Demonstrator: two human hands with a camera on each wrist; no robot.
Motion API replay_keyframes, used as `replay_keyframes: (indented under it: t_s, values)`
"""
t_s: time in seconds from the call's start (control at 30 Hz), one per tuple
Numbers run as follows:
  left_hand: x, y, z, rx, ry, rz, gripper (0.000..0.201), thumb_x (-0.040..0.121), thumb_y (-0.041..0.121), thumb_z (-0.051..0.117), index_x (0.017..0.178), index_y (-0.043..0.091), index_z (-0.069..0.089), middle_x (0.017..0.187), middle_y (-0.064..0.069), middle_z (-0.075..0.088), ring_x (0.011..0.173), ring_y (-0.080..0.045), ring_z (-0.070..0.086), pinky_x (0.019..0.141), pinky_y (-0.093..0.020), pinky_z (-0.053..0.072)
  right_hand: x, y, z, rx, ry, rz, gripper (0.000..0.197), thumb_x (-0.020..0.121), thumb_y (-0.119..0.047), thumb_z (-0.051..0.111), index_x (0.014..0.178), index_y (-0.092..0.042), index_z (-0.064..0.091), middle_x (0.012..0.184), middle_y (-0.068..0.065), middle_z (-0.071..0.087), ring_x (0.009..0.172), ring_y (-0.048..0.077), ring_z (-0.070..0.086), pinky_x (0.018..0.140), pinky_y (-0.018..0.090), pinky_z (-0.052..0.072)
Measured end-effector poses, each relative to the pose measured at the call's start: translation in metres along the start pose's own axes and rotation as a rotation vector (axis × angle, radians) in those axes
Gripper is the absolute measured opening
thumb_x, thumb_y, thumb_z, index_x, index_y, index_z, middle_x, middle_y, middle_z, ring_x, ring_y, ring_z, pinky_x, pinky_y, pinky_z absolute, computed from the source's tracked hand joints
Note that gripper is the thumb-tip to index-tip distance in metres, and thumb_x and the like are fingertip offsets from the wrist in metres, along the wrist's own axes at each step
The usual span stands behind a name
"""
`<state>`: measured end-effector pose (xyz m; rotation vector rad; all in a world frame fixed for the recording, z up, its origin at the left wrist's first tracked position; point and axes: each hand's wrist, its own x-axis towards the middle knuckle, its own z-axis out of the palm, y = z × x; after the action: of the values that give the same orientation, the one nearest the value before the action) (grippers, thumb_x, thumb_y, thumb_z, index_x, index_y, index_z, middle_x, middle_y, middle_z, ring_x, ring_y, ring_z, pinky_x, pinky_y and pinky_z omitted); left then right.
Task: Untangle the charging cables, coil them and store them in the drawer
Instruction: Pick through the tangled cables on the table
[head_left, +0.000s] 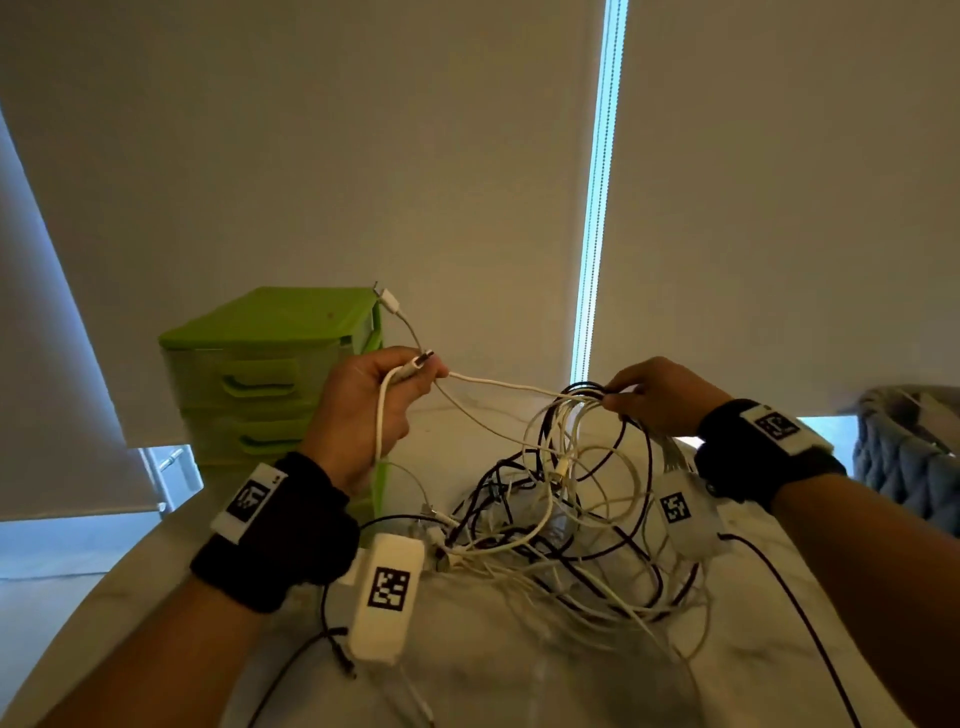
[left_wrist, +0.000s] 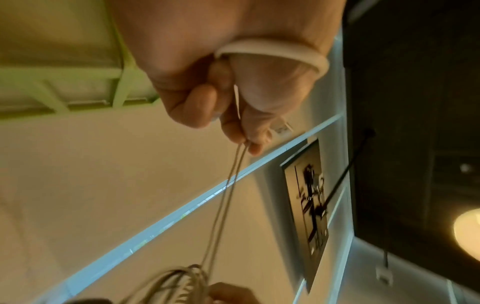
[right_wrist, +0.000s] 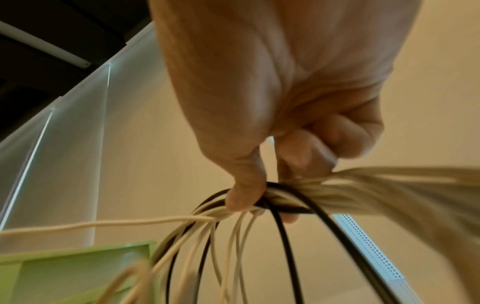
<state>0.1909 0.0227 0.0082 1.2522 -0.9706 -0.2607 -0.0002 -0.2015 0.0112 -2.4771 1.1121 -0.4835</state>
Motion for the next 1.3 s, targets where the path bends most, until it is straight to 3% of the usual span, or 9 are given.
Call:
replay_keyframes:
  t_s: [0.13, 0.27, 0.4, 0.57, 0.7, 0.8, 1.0, 1.1, 1.3]
  values:
    - [0.001, 0.018, 0.001, 0.131, -0.118, 0.179, 0.024, 0.083, -0.012, 0.062, 0.086, 0.009, 0.071, 0.067, 0.012, 0.069, 0.055, 0.004, 0.062, 0.055, -0.005, 0.045, -0.01, -0.024, 0.012, -0.218, 0.093, -0.167, 0.035, 0.094, -0.032, 0.057, 0.128, -0.042, 0.054, 0.119, -0.004, 0.058, 0.098, 0.016, 0.058, 0.087, 0.033, 0.05]
    - [0.011, 0.036, -0.002, 0.392, -0.272, 0.222, 0.023, 0.078, 0.005, 0.076, 0.085, 0.027, 0.074, 0.086, 0.017, 0.072, 0.087, 0.002, 0.067, 0.079, -0.014, 0.05, -0.026, -0.067, 0.026, -0.107, -0.074, -0.48, 0.02, 0.096, -0.025, 0.056, 0.111, -0.023, 0.068, 0.109, -0.002, 0.059, 0.094, 0.014, 0.058, 0.089, 0.034, 0.05]
    - [0.02, 0.056, -0.029, 0.718, -0.22, 0.161, 0.031, 0.08, 0.022, 0.077, 0.109, 0.029, 0.071, 0.09, 0.023, 0.064, 0.074, 0.008, 0.061, 0.068, -0.008, 0.042, -0.016, -0.06, 0.0, 0.103, 0.065, -0.379, 0.018, 0.098, -0.014, 0.05, 0.088, -0.015, 0.065, 0.089, 0.003, 0.068, 0.081, 0.02, 0.063, 0.077, 0.035, 0.052]
    - [0.022, 0.06, -0.052, 0.687, 0.062, 0.197, 0.018, 0.091, 0.024, 0.064, 0.103, 0.016, 0.074, 0.092, 0.002, 0.07, 0.077, -0.007, 0.06, 0.072, -0.02, 0.043, -0.03, -0.058, -0.021, 0.477, 0.041, -0.246, 0.02, 0.102, -0.013, 0.043, 0.089, -0.008, 0.057, 0.093, 0.021, 0.069, 0.068, 0.026, 0.067, 0.057, 0.026, 0.054]
    - [0.019, 0.058, -0.033, 0.634, -0.136, 0.088, 0.016, 0.085, 0.026, 0.072, 0.087, 0.01, 0.076, 0.076, -0.006, 0.07, 0.068, -0.008, 0.056, 0.065, -0.022, 0.042, -0.046, -0.087, -0.03, 0.489, 0.011, -0.368, 0.02, 0.103, -0.012, 0.042, 0.097, 0.0, 0.057, 0.092, 0.02, 0.07, 0.064, 0.021, 0.067, 0.056, 0.019, 0.054]
    - [0.011, 0.058, 0.003, 0.44, -0.269, 0.017, 0.01, 0.083, 0.023, 0.075, 0.093, 0.02, 0.076, 0.071, 0.007, 0.07, 0.054, 0.002, 0.053, 0.052, -0.014, 0.041, -0.051, -0.107, -0.041, 0.5, 0.026, -0.464, 0.017, 0.1, -0.011, 0.049, 0.099, -0.002, 0.062, 0.091, 0.011, 0.069, 0.071, 0.021, 0.07, 0.067, 0.024, 0.058]
    - [0.011, 0.046, 0.051, 0.374, -0.246, 0.088, 0.025, 0.09, 0.018, 0.067, 0.065, 0.021, 0.069, 0.054, 0.012, 0.062, 0.05, 0.002, 0.053, 0.054, -0.011, 0.04, -0.053, -0.107, -0.05, 0.283, 0.137, -0.554, 0.012, 0.095, -0.022, 0.057, 0.101, -0.021, 0.067, 0.087, -0.009, 0.065, 0.073, -0.004, 0.058, 0.065, 0.009, 0.044]
    - [0.012, 0.044, 0.044, 0.287, -0.214, 0.085, 0.015, 0.091, 0.017, 0.065, 0.079, 0.013, 0.073, 0.07, 0.004, 0.067, 0.059, 0.003, 0.061, 0.06, -0.01, 0.045, -0.052, -0.08, -0.037, 0.106, -0.065, -0.436, 0.03, 0.093, -0.035, 0.058, 0.121, -0.025, 0.058, 0.096, -0.006, 0.067, 0.084, 0.007, 0.063, 0.072, 0.021, 0.048]
    - [0.008, 0.047, 0.022, 0.201, -0.069, 0.072, 0.017, 0.093, 0.019, 0.061, 0.093, 0.006, 0.072, 0.048, 0.019, 0.056, 0.039, 0.007, 0.046, 0.041, -0.004, 0.032, -0.047, -0.064, -0.018, 0.396, 0.112, -0.342, 0.017, 0.097, -0.026, 0.055, 0.099, -0.016, 0.069, 0.074, 0.009, 0.069, 0.069, 0.026, 0.07, 0.072, 0.038, 0.057]
